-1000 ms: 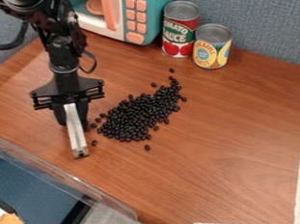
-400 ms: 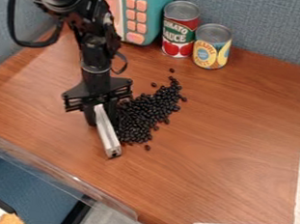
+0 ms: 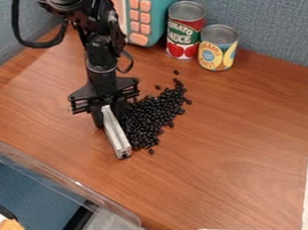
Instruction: Sweep into pile
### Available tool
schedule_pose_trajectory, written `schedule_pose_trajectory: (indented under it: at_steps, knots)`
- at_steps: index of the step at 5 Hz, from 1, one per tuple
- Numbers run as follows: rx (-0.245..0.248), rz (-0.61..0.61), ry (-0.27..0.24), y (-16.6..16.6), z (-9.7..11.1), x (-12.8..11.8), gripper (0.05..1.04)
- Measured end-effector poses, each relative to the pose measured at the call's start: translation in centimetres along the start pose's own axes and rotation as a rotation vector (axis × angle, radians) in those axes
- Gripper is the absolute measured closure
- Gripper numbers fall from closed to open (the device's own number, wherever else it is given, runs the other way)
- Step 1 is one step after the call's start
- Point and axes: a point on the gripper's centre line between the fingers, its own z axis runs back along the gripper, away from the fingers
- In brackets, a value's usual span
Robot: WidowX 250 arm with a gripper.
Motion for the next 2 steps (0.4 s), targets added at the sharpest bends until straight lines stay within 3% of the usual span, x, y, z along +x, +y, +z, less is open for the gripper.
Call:
schedule_pose_trajectory:
  at_steps: [2]
  knots:
    - [-0.001,-0.015,0.011,-0.42,0.08,0.02,0.705]
